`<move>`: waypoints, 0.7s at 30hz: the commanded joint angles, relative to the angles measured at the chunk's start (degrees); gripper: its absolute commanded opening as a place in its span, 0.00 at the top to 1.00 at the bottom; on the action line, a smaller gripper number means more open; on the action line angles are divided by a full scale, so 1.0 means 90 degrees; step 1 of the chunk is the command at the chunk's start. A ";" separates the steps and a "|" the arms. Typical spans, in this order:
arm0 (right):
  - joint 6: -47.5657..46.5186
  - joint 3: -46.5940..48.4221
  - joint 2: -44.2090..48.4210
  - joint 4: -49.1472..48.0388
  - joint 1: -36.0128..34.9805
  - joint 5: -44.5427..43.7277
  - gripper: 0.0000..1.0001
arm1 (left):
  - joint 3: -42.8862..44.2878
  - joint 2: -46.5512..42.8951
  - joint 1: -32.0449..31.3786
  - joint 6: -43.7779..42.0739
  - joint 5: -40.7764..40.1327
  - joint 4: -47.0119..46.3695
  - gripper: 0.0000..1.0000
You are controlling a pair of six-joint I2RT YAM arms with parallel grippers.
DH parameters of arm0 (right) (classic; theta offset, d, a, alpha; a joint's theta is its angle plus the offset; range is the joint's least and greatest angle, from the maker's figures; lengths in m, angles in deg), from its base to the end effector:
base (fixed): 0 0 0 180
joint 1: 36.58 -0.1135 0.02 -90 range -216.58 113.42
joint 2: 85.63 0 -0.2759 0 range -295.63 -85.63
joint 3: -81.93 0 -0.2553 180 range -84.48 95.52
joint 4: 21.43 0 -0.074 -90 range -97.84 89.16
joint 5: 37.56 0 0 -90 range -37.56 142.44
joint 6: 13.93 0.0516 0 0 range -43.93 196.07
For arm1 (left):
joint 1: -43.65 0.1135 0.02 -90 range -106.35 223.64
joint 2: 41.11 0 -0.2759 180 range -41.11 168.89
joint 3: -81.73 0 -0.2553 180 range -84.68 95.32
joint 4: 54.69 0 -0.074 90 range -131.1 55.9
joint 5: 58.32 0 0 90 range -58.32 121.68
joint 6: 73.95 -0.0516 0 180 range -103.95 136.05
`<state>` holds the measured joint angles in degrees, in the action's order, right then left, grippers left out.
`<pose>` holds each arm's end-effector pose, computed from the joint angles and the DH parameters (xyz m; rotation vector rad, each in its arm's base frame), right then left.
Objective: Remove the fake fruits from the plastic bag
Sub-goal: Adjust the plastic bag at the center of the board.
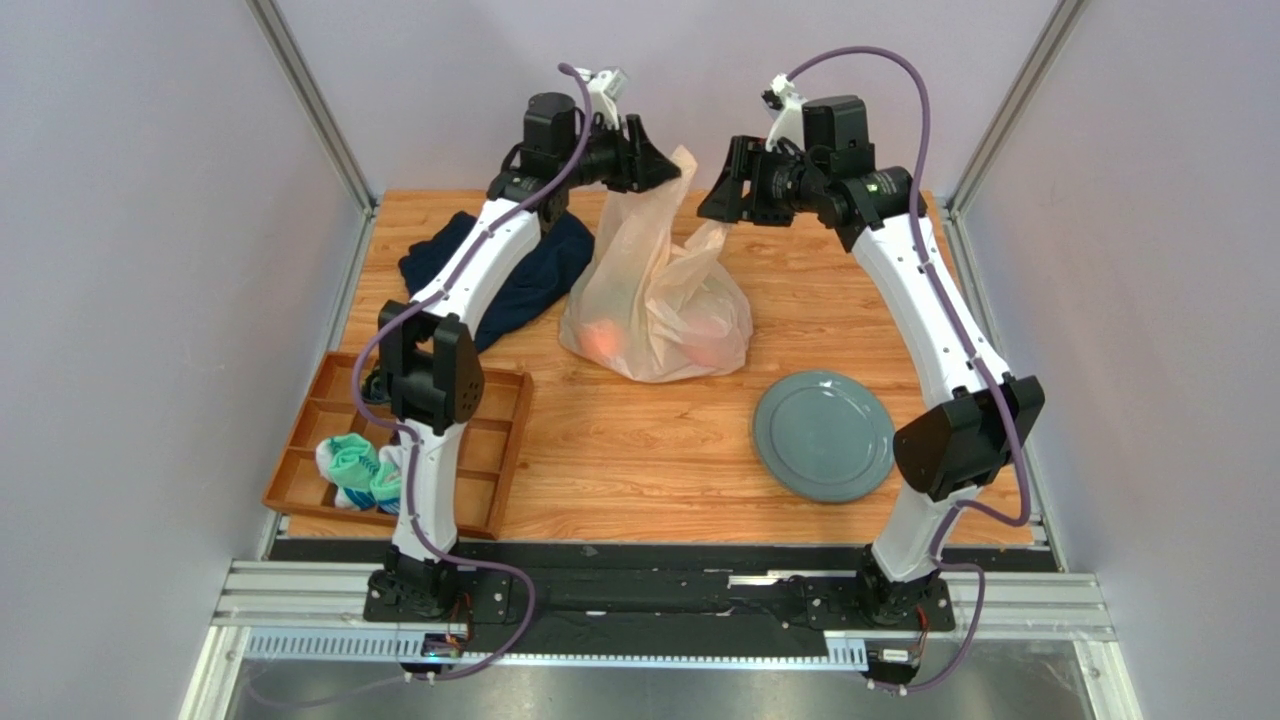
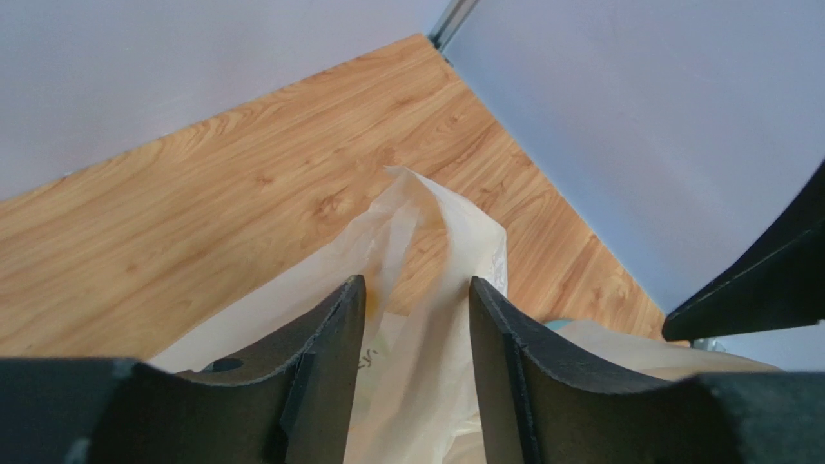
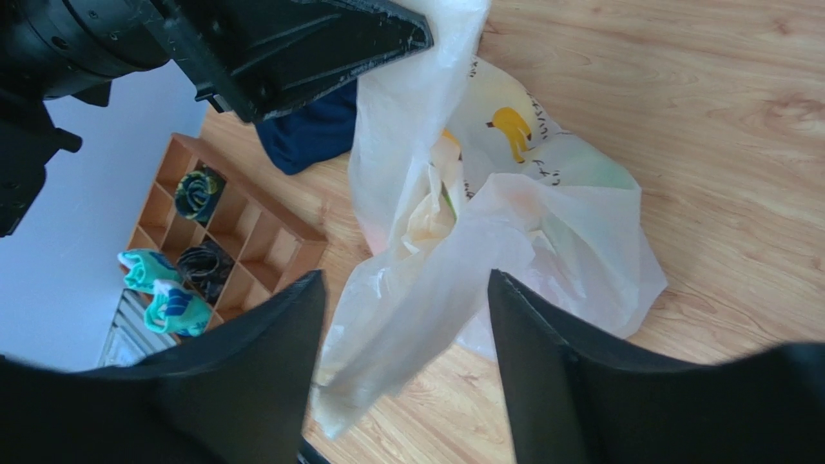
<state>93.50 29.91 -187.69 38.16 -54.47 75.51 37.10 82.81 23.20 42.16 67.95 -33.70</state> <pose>0.3824 0.1447 0.4276 -0.2490 2.1973 0.7846 0.4936 -0.2166 0.3740 0.4043 1.8002 -1.1294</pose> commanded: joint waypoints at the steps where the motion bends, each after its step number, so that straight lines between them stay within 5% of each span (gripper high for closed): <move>1: -0.0110 0.0220 -0.0222 -0.0003 0.0015 -0.0278 0.57 | 0.0278 -0.0038 -0.0062 -0.0205 -0.0329 0.0125 0.59; 2: -0.0140 0.0268 -0.0358 -0.0013 0.0092 -0.0278 0.64 | 0.0355 -0.0019 -0.0062 -0.0293 -0.0377 0.0222 0.69; 3: -0.0169 0.0375 -0.0494 -0.0042 0.0132 -0.0259 0.70 | 0.0520 -0.0019 -0.0062 -0.0409 -0.0436 0.0291 0.92; 4: -0.0189 0.0734 -0.0641 -0.0052 0.0219 -0.0249 0.84 | 0.0619 -0.0009 -0.0052 -0.0652 -0.0523 0.0349 1.00; 6: -0.0189 0.1369 -0.1314 -0.0062 0.0502 -0.0278 1.00 | 0.0901 -0.0028 0.0045 -0.0810 -0.0583 0.0340 1.00; 12: -0.0423 0.4358 -0.2770 -0.1044 0.1128 -0.0551 1.00 | 0.1662 -0.0204 0.0445 -0.1385 -0.0203 0.0057 1.00; 17: -0.0549 0.3844 -0.2060 -0.2434 0.1596 -0.0893 1.00 | 0.2358 -0.0418 0.0446 -0.1661 0.0324 0.0087 1.00; 21: -0.0921 0.3222 -0.1435 -0.2290 0.1929 -0.0689 1.00 | 0.1669 -0.1255 0.0358 -0.1535 0.0861 0.0359 1.00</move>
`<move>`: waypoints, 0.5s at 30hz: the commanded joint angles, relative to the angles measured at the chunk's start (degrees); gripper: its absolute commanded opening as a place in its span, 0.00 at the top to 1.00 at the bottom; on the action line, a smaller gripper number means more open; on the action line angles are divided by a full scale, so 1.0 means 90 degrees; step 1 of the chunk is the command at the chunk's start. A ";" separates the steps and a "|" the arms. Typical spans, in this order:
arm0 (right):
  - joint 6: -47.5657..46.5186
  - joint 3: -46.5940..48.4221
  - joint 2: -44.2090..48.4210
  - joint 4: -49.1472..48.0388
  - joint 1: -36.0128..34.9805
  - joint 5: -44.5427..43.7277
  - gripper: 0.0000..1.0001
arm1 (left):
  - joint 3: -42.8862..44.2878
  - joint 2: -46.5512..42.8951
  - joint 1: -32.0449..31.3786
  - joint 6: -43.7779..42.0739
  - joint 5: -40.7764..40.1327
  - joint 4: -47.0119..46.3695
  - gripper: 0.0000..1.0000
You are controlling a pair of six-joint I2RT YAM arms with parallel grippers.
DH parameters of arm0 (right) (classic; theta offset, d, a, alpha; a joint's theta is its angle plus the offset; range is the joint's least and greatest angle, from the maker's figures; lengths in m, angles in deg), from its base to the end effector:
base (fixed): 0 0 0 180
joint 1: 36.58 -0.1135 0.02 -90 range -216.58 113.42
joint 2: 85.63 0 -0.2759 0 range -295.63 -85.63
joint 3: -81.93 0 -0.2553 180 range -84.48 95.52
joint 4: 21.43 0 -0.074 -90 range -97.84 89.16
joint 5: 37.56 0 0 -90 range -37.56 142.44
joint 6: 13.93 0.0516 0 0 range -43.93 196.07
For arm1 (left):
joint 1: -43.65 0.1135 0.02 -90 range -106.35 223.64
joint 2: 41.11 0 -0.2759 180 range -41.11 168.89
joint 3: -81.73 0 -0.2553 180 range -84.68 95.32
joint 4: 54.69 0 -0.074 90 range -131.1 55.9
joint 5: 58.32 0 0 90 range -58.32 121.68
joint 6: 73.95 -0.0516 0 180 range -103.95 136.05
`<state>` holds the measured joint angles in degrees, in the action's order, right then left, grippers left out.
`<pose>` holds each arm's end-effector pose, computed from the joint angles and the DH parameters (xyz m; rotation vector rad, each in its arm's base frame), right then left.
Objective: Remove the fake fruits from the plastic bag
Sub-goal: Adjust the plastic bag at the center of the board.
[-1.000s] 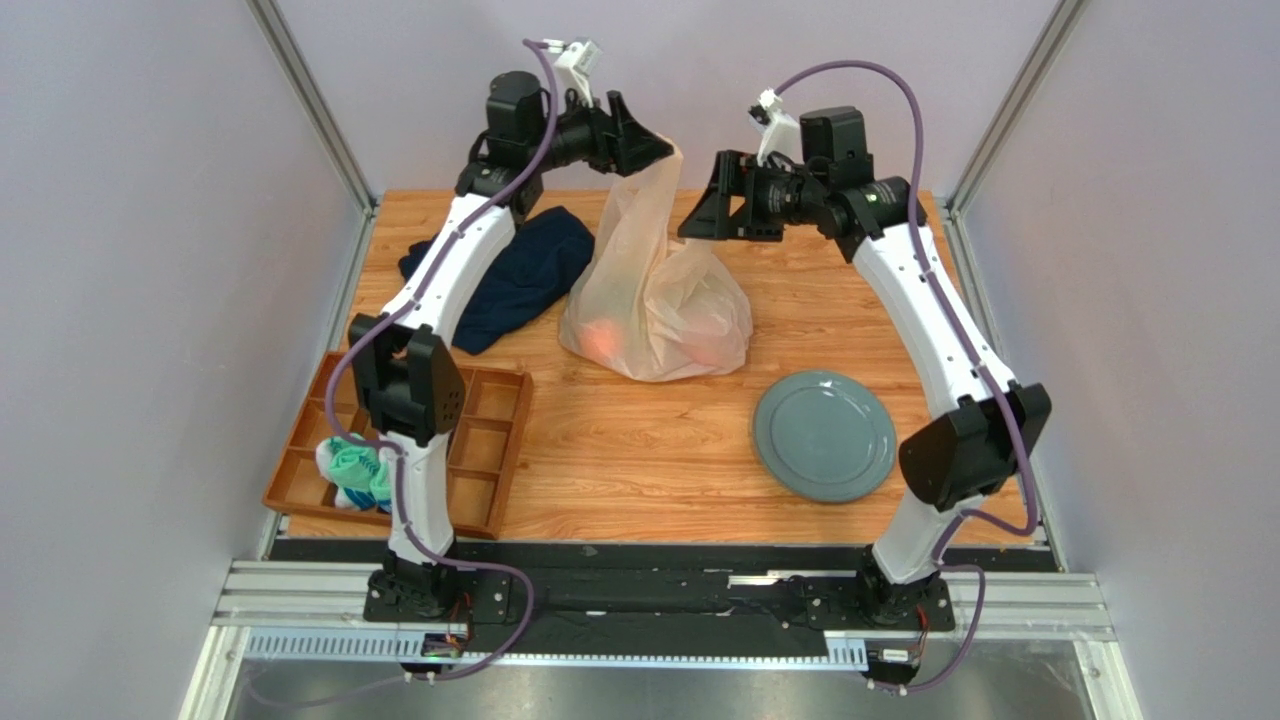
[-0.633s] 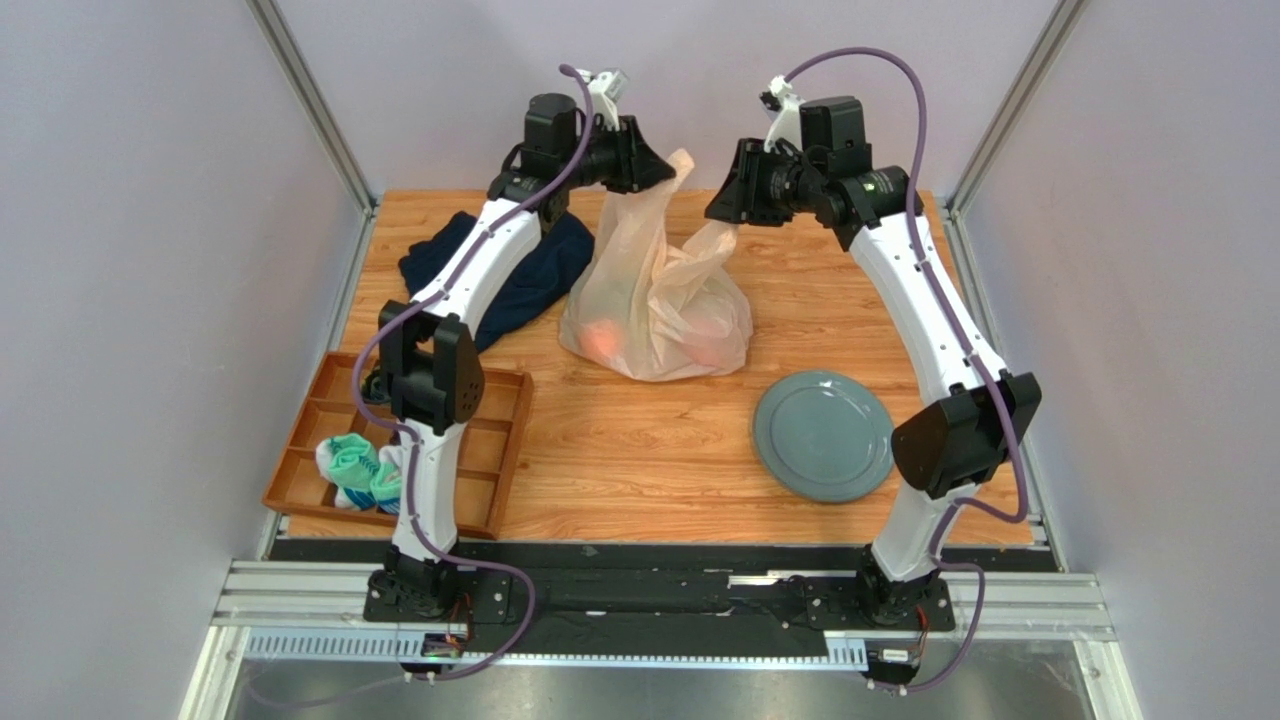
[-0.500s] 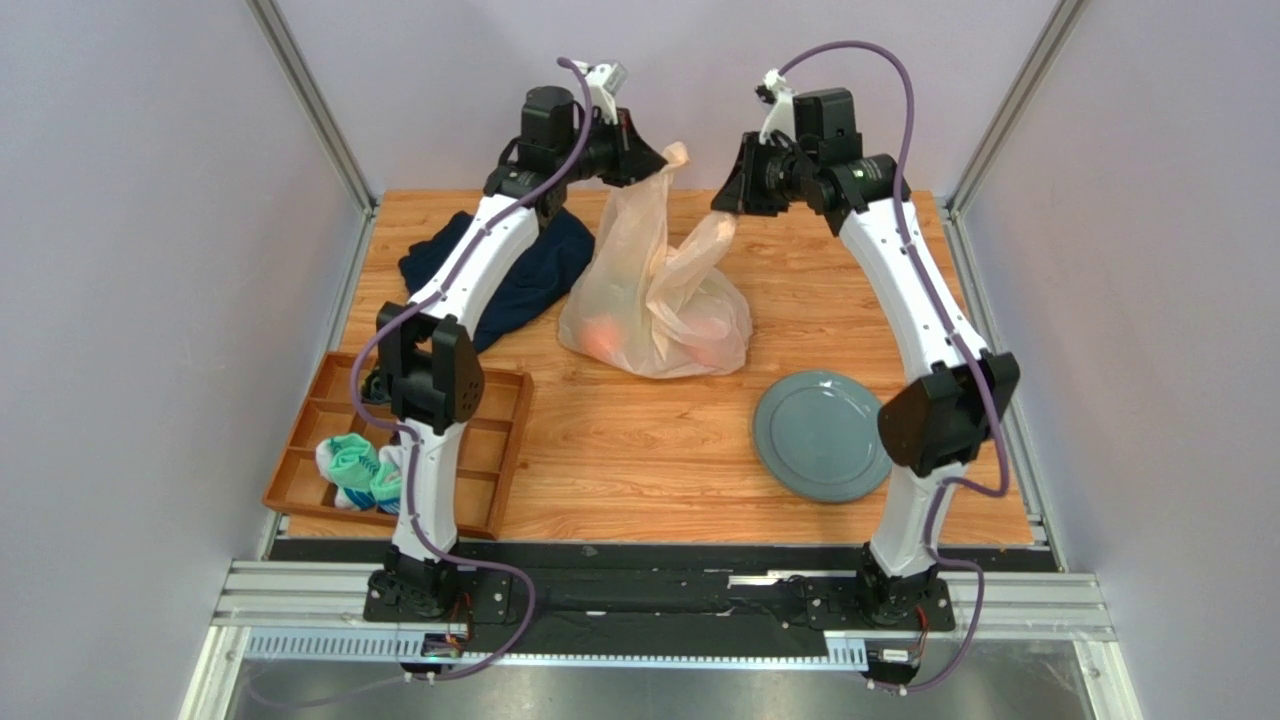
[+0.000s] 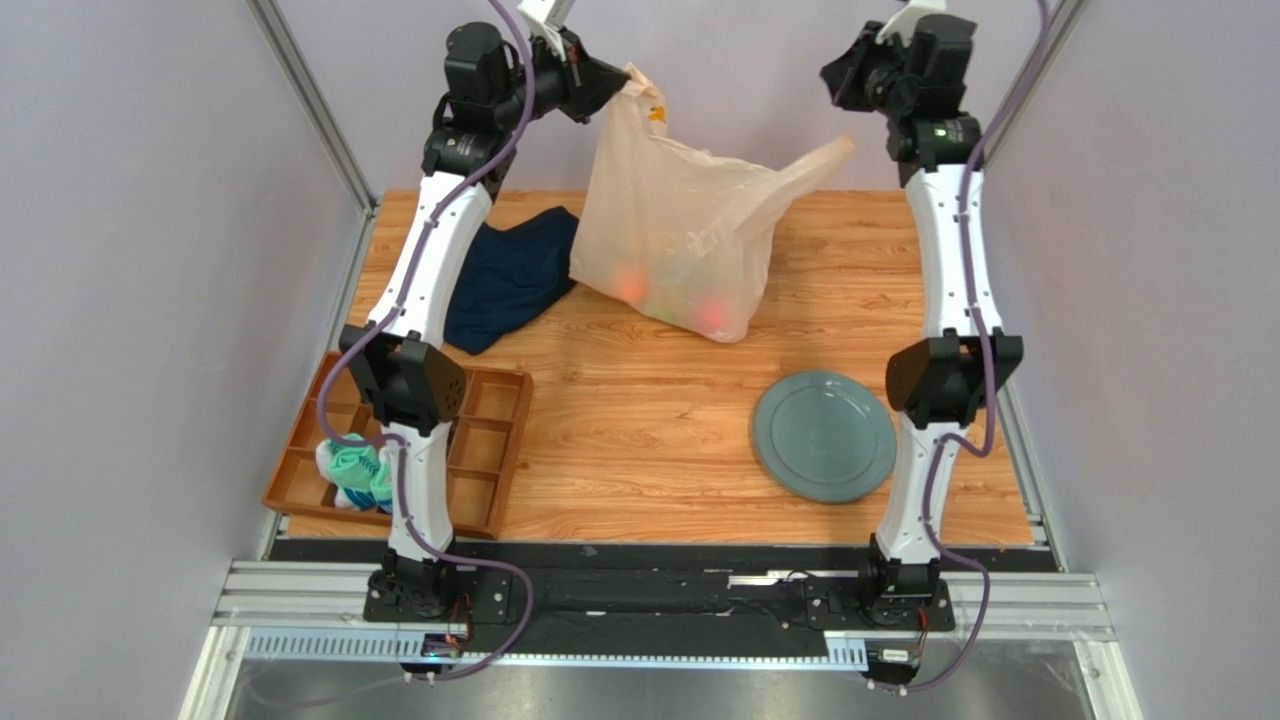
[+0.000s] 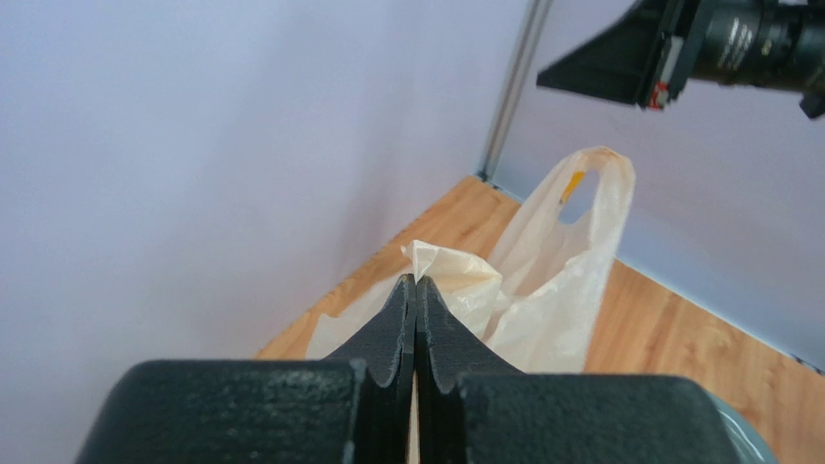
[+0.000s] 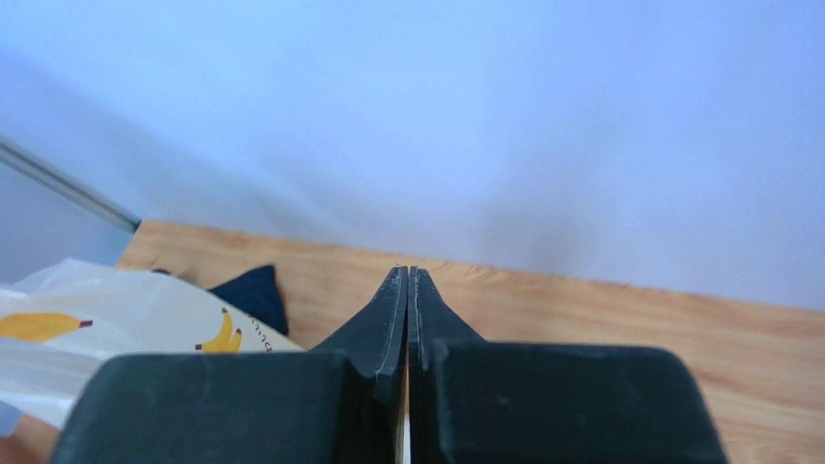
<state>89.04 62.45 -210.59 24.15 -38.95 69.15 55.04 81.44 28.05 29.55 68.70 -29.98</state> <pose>0.5063 0.0358 0.4666 -0.0529 1.7587 0.4497 0.4755 -0.1650 0.4888 0.5673 1.4428 -0.8766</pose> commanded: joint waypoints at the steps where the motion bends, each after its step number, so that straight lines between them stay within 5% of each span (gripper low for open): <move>1: -0.0522 -0.0746 0.1624 -0.0713 0.0215 0.0105 1.00 | -0.0590 -0.1309 -0.0220 -0.0103 0.0935 0.0024 1.00; 4: -0.1164 -0.2819 0.2593 -0.0858 0.0547 0.0506 1.00 | -0.2141 -0.2294 -0.0366 -0.0258 0.1423 0.0483 1.00; 9: -0.1520 -0.5600 0.4460 -0.0510 0.0518 0.1296 0.95 | -0.5481 -0.4314 -0.0465 -0.0193 0.0927 0.0368 1.00; 12: -0.1101 -0.6442 0.4949 -0.0167 0.0051 0.1620 0.55 | -0.6733 -0.5009 -0.0484 0.0110 0.0557 0.0210 1.00; 15: -0.0759 -0.6648 0.5164 -0.0097 -0.0702 0.1318 0.30 | -0.7486 -0.5459 -0.0484 0.0423 0.0301 0.0133 1.00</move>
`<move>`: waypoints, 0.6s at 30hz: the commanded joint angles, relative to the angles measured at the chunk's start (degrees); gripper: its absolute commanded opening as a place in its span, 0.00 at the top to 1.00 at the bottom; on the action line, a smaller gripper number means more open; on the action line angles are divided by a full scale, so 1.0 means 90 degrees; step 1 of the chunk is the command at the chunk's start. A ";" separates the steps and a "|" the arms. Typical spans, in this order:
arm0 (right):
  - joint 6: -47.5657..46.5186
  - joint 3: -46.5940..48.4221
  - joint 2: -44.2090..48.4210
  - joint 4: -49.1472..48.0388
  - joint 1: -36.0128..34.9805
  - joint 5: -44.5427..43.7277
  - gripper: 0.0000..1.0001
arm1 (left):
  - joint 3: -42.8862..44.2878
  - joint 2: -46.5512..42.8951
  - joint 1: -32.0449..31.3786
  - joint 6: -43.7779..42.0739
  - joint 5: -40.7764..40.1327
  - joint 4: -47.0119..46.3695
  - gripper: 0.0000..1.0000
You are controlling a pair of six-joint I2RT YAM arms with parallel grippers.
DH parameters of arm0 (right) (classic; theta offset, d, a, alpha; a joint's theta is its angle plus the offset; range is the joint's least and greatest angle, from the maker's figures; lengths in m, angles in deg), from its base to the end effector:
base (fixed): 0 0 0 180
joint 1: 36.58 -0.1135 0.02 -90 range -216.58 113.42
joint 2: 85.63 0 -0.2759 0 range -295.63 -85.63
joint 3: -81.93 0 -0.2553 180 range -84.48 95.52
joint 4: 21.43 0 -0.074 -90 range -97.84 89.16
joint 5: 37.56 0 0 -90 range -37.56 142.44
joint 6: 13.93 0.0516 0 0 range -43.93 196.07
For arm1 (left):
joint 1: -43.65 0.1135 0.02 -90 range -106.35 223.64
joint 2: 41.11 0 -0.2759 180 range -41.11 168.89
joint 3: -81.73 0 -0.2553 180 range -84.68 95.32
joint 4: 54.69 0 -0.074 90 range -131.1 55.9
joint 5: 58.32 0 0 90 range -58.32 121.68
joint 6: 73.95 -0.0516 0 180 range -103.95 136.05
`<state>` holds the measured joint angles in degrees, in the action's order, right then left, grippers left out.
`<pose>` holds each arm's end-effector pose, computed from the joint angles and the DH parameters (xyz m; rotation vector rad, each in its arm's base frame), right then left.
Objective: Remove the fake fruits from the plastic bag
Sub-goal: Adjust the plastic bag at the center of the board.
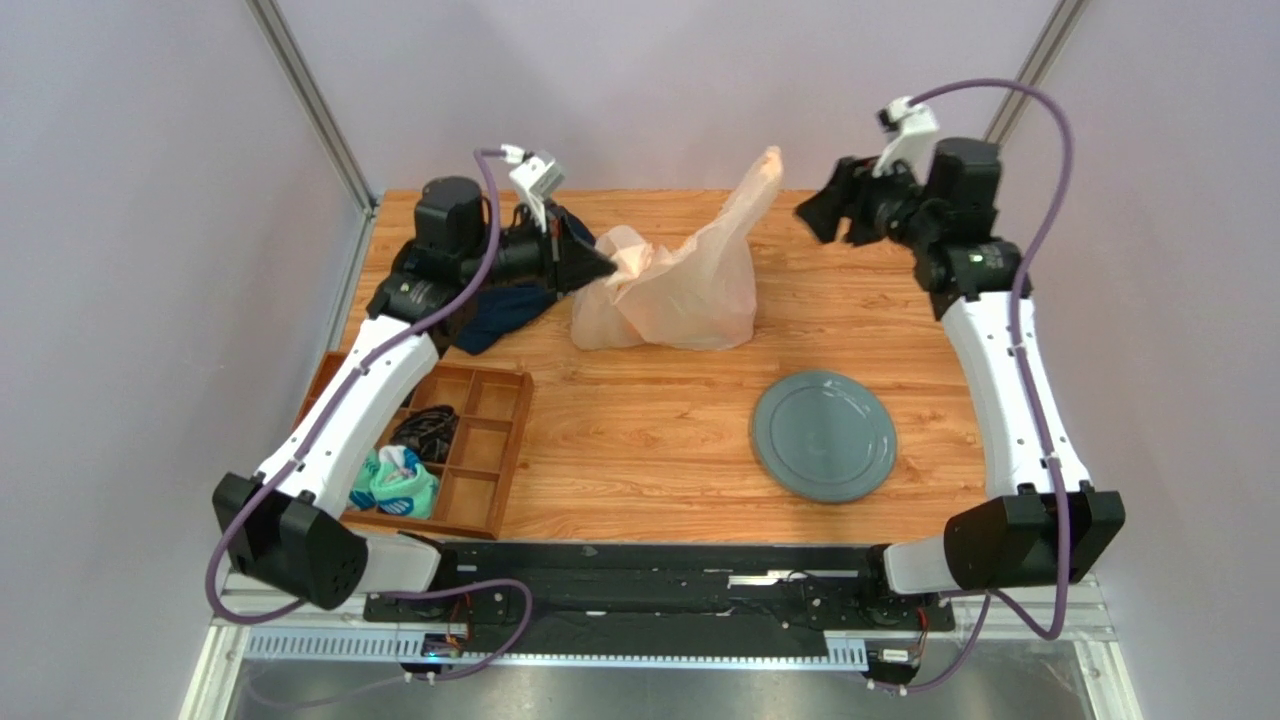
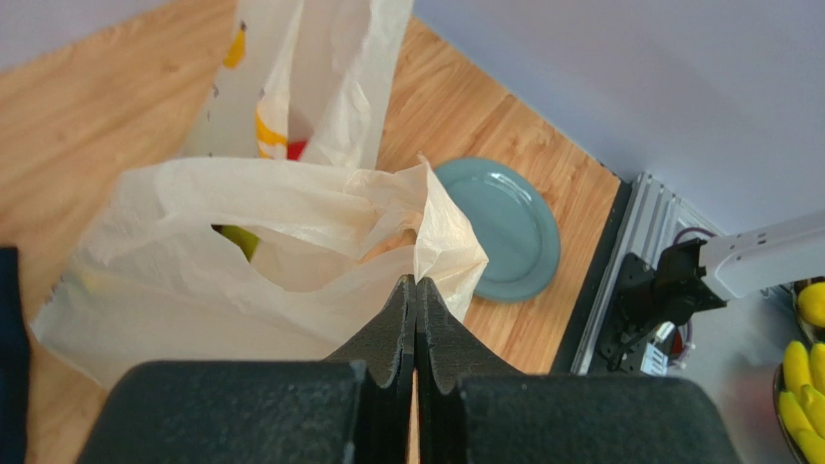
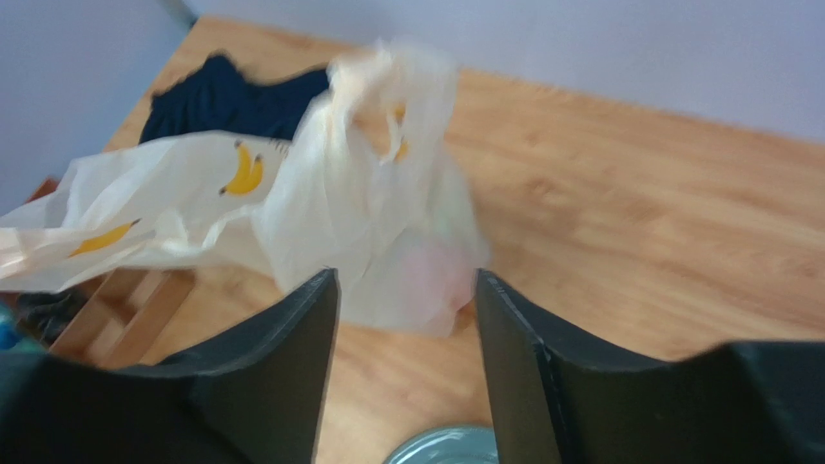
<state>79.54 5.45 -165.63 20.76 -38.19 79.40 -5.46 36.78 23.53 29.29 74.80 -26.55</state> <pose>0.3191 0.0324 0.4487 -0.2903 1.8687 0.5056 0.2860 -0.1423 0.4235 0.6652 1.7491 -1.0821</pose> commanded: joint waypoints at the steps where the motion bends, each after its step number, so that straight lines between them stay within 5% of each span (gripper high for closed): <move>1: 0.0444 -0.0373 0.0217 0.0192 -0.1059 0.0159 0.24 | -0.0900 -0.0587 0.0019 0.0482 -0.0415 -0.0336 1.00; 3: 0.0738 -0.0403 0.0237 0.0065 -0.1266 0.0100 0.13 | -0.1184 -0.0782 0.0019 0.0561 -0.0551 -0.0356 1.00; 8: 0.0885 0.0338 -0.0191 0.0279 -0.1482 0.0129 0.11 | -0.1536 -0.1056 0.0019 0.0697 -0.0864 -0.0493 1.00; 10: 0.0817 0.0671 -0.0435 0.0221 -0.1579 -0.0074 0.00 | -0.1566 -0.1095 0.0019 0.0746 -0.0865 -0.0542 1.00; 18: 0.0767 0.1266 -0.1480 -0.0287 -0.2145 -0.1333 0.00 | -0.1527 -0.1086 0.0019 0.0756 -0.0874 -0.0444 1.00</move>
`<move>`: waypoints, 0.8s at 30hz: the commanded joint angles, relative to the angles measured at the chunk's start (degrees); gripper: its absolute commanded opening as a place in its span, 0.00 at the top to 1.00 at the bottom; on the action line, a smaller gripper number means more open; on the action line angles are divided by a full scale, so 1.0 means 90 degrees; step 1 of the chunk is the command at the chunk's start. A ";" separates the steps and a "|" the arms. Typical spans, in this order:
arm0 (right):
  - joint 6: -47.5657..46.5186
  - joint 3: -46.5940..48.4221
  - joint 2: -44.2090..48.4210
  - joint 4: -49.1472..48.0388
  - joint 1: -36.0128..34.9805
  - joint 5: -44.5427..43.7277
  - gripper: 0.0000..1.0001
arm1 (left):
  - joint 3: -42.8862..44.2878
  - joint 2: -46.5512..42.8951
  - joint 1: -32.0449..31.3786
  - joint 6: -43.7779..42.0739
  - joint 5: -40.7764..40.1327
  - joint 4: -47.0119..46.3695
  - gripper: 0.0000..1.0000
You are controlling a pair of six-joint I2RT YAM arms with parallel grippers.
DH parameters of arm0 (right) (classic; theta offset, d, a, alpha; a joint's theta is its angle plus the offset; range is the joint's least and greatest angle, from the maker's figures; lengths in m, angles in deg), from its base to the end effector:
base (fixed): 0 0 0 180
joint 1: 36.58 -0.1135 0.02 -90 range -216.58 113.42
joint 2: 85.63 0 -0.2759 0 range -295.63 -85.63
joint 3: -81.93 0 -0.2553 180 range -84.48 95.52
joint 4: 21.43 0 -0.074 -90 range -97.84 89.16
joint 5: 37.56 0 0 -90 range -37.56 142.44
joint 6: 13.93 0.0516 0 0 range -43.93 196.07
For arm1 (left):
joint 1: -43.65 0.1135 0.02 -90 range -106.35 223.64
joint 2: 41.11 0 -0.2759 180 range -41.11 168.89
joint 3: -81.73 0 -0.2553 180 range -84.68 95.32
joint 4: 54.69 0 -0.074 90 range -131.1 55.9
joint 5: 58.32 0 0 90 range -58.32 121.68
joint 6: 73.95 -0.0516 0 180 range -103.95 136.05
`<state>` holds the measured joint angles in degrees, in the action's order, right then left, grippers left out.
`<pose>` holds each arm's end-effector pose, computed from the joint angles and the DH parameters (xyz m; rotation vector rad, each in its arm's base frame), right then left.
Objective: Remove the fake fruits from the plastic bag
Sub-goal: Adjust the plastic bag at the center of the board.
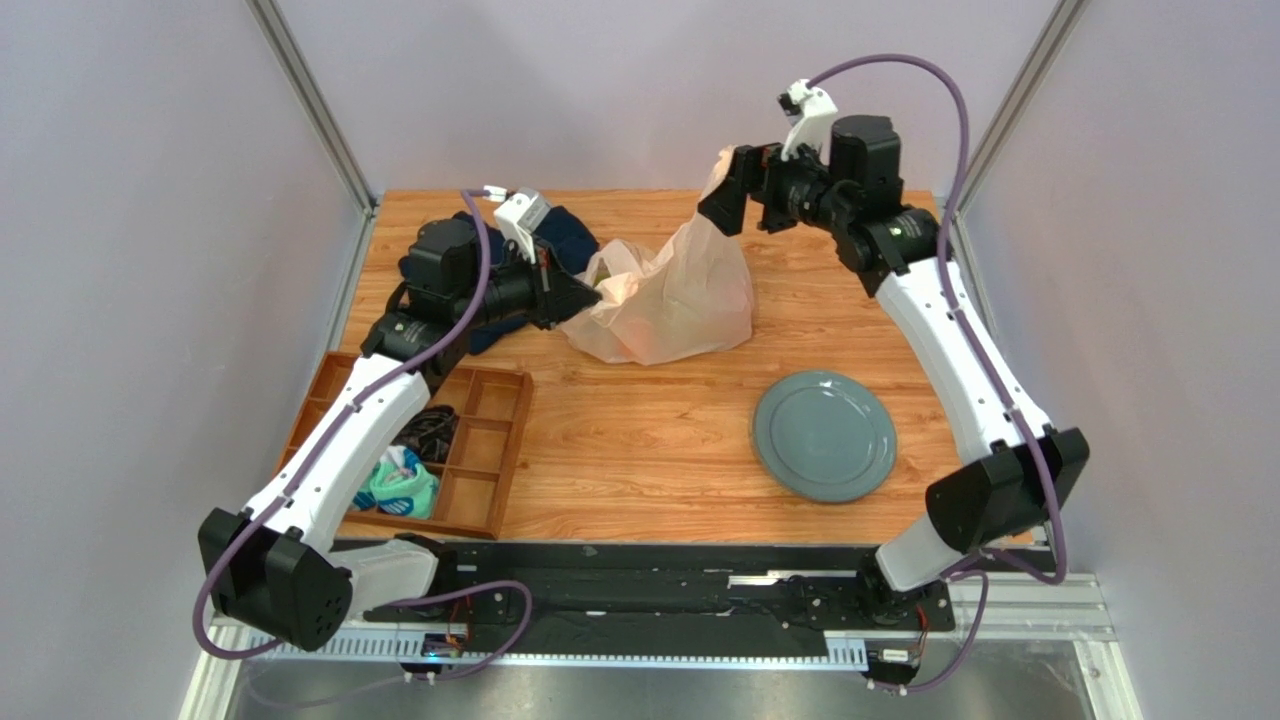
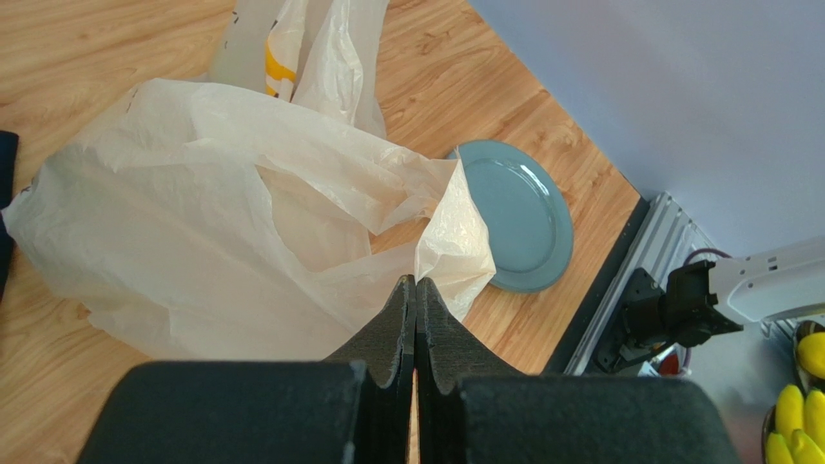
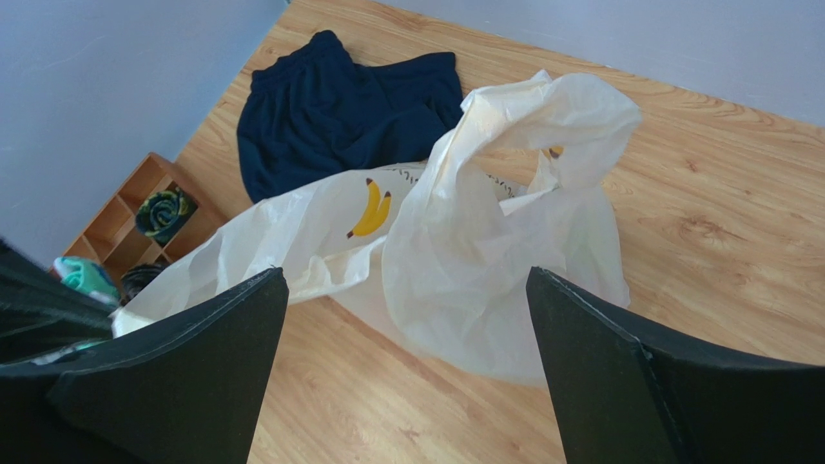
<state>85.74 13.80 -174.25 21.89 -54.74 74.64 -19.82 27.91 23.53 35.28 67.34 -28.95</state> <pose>0.3382 0.1314 0.4483 -0.4086 1.9131 0.6950 0.2566 -0.1261 0.3804 0.4675 1.8758 -1.0433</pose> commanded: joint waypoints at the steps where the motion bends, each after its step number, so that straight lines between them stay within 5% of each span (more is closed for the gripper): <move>1: 0.0068 0.0398 -0.0660 -0.0452 -0.0356 -0.0941 0.00 | 0.0078 -0.0100 0.0019 0.0091 -0.0056 -0.0177 1.00; 3: 0.0039 0.0583 -0.1060 -0.0511 -0.0502 -0.1495 0.03 | 0.0098 -0.0061 0.0019 -0.0026 -0.0104 -0.0061 1.00; 7: -0.0146 0.1624 -0.1841 -0.0667 -0.0503 -0.2143 0.32 | 0.0613 0.0202 0.0019 -0.0493 -0.0963 0.0379 1.00; 10: -0.0459 0.2709 -0.2778 -0.0667 -0.0308 -0.2173 1.00 | 0.1334 0.0883 0.0077 -0.0797 -0.1052 0.0399 1.00; 12: -0.0596 0.4085 -0.3605 -0.0764 -0.0113 -0.2261 1.00 | 0.1901 0.1294 0.0213 -0.0973 -0.1091 0.0370 1.00; 16: -0.1229 0.6158 -0.4663 -0.1629 0.0210 -0.2144 1.00 | 0.4696 0.3096 0.0760 -0.0780 -0.1384 0.0515 1.00; 19: -0.1796 0.5762 -0.4316 -0.2394 0.0366 -0.2183 1.00 | 0.6439 0.3931 0.0956 -0.0796 -0.1238 0.0401 1.00; 24: -0.1924 0.4308 -0.3017 -0.2835 0.0717 -0.1949 1.00 | 0.6964 0.3817 0.0585 -0.1013 -0.0926 0.0154 1.00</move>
<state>72.63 58.93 -213.39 5.37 -50.39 57.02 37.89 65.98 31.81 28.35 55.98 -25.17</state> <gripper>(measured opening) 0.009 0.007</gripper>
